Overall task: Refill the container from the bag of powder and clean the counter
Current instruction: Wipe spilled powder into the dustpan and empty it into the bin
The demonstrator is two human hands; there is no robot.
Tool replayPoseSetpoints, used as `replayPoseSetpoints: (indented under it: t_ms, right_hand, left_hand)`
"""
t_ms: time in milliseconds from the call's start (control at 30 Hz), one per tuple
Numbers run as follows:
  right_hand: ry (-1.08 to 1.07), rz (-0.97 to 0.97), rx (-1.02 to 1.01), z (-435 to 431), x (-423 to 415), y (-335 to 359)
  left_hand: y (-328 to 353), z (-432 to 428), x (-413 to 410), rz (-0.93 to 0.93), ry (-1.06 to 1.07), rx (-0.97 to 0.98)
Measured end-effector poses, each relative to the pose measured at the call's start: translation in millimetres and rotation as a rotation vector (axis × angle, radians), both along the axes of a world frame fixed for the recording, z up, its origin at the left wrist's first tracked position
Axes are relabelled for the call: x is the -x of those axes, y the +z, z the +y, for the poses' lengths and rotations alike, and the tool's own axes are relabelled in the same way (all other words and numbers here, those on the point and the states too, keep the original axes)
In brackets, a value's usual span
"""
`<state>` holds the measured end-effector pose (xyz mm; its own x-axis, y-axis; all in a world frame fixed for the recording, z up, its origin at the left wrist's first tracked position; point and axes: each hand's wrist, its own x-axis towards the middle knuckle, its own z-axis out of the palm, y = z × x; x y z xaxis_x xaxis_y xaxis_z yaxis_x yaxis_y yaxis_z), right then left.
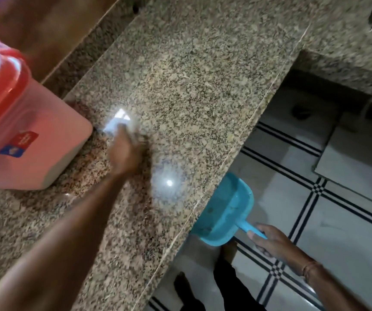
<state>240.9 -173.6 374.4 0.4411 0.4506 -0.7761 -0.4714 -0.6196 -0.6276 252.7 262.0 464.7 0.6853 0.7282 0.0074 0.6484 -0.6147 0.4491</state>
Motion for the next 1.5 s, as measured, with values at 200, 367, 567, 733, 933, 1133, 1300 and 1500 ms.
replayPoseSetpoints:
  t_ms: [200,367,567,733,933,1133,1300,1500]
  right_hand:
    - [-0.027,0.029,0.024,-25,1,-12]
    - [-0.066,0.056,0.000,-30,-5,-15]
    - [-0.110,0.028,-0.078,-26,-20,-14]
    - [-0.163,0.038,-0.159,-23,-31,-7]
    - [-0.166,-0.011,-0.110,-28,-52,3]
    - [-0.207,-0.015,-0.030,-40,-62,-1]
    - [-0.206,-0.009,-0.017,-39,-60,5]
    - [-0.271,-0.016,0.012,-43,-57,3]
  left_hand:
    - [-10,-49,-43,0.030,-0.100,-0.115]
    - [-27,-118,-50,-0.006,-0.602,-0.101]
    - [-21,-27,-119,-0.001,0.048,-0.077]
    - [-58,-129,-112,0.085,-0.546,-0.320]
    - [-21,-85,-115,-0.166,-0.351,-0.097]
    - [-37,-92,-120,-0.085,-0.401,-0.102]
    - [-34,-111,-130,-0.125,-0.558,-0.078]
    - [-12,42,-206,-0.120,0.097,-0.228]
